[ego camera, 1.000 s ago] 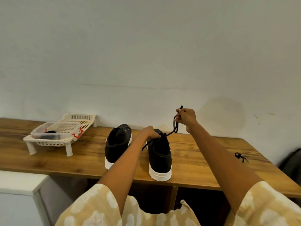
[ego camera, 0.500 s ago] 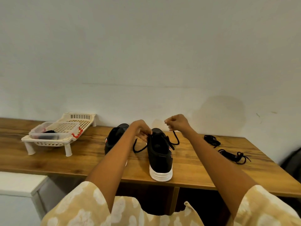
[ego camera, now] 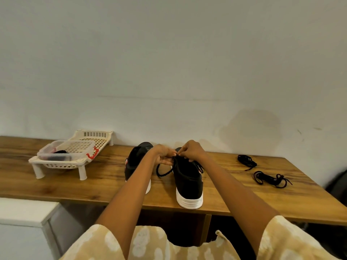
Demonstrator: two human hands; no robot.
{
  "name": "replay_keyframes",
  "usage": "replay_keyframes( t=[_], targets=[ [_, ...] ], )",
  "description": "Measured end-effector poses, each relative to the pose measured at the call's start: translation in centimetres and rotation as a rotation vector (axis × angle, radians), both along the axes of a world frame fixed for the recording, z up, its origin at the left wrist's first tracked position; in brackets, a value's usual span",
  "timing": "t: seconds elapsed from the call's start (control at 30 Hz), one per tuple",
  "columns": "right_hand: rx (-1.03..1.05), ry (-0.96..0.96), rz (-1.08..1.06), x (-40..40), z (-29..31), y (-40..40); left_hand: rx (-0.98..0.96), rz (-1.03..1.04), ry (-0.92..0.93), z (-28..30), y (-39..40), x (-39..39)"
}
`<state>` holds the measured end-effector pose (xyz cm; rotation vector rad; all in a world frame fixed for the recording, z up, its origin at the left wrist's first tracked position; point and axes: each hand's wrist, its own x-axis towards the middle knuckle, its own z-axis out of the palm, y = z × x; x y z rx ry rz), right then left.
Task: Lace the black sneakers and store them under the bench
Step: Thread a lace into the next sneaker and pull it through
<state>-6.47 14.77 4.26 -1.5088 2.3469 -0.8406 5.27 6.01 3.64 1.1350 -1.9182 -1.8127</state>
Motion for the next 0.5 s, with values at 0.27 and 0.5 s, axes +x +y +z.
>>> replay_keyframes(
  t=[0.27, 0.5],
  targets=[
    [-0.025, 0.008, -0.005, -0.3, -1.1, 0.2, 0.028, 0.005, 0.083, -0.8, -0.2, 0.1],
    [-0.081, 0.027, 0.045, -0.1, -1.4, 0.5, -0.040, -0.016, 0.110, -2.1, -0.1, 0.2]
  ],
)
